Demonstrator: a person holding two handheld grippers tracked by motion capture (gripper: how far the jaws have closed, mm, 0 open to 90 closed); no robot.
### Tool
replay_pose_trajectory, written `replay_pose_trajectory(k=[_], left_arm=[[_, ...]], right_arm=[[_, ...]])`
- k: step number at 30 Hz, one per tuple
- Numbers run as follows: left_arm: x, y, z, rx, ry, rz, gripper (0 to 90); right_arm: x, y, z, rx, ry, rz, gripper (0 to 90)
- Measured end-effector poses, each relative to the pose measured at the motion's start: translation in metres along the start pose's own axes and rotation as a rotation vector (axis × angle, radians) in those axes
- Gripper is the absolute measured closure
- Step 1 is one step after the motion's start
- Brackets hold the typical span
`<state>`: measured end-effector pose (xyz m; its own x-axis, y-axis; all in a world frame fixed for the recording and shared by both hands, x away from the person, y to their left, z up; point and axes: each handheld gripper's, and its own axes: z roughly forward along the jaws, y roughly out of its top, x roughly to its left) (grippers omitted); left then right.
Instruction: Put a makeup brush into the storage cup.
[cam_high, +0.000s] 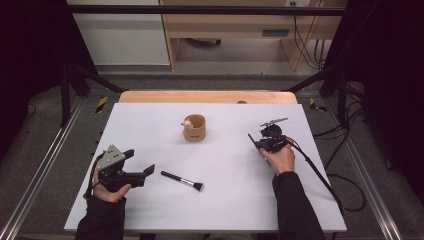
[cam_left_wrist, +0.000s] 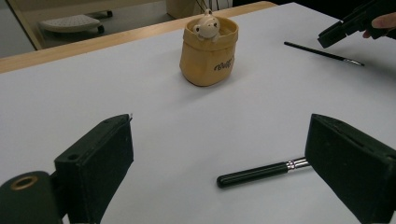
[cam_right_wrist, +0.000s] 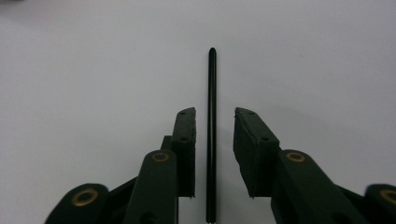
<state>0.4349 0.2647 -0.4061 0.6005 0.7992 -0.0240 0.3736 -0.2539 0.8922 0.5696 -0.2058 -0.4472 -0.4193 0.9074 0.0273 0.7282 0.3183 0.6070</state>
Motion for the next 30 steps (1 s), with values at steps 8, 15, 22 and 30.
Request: replay_pose_trajectory(k=[8,15,22,30], left_arm=[[0.000,0.000,0.000,0.004,-0.002,0.001,7.0],[0.001,0.000,0.000,0.004,-0.006,0.000,7.1],[0.000,0.000,0.001,0.009,-0.007,0.003,7.1],[0.000,0.000,0.001,0.012,-0.007,0.005,7.1]], right_arm=[[-0.001,0.005,-0.003,0.080,-0.019,-0.069,64.0],[0.000,0.011,0.002,0.155,-0.018,-0.094,69.0],[0.001,0.009,0.006,0.209,-0.007,-0.103,74.3],[0.003,0.008,0.010,0.245,0.001,-0.095,79.2]])
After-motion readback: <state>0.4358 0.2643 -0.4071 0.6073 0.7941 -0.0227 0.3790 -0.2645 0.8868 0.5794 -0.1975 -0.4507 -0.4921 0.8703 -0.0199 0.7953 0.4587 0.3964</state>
